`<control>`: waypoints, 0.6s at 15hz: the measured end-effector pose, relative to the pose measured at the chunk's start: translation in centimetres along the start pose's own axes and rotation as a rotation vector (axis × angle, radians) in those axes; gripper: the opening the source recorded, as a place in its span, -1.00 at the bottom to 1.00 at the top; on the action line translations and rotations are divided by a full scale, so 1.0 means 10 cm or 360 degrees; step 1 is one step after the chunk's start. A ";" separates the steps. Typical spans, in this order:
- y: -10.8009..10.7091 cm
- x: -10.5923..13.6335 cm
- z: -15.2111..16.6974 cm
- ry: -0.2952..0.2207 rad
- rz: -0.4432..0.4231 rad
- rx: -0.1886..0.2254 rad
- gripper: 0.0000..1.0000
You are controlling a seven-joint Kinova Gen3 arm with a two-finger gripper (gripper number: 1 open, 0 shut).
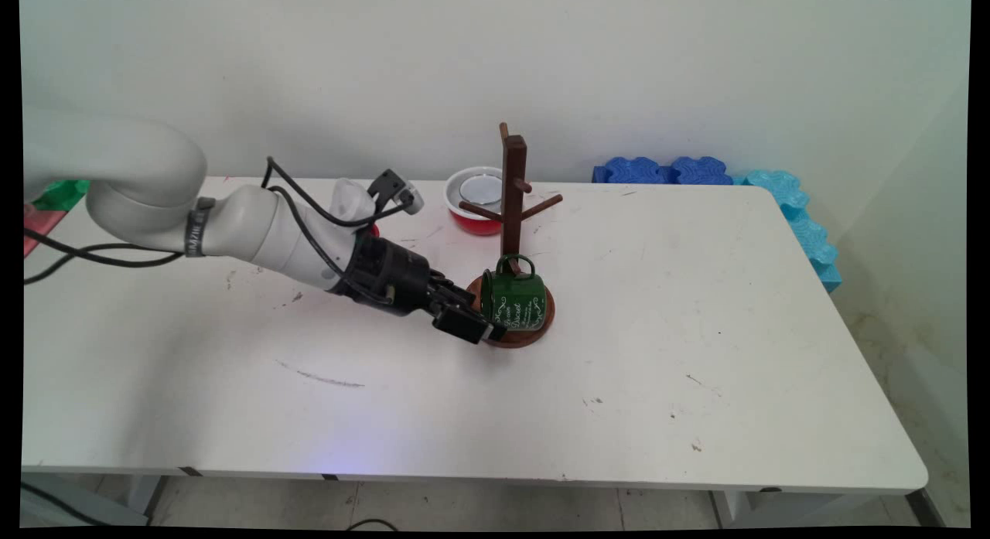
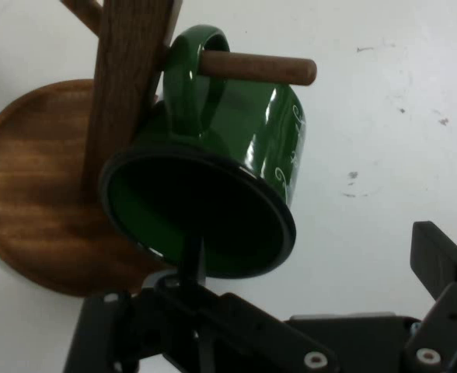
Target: Pick up the green mug from the rack
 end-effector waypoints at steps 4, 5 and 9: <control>0.00 0.01 0.12 0.0011 -0.0009 -0.0010 1.00; 0.00 0.01 0.14 0.0014 -0.0012 -0.0013 1.00; 0.01 0.01 0.21 0.0021 -0.0017 -0.0022 1.00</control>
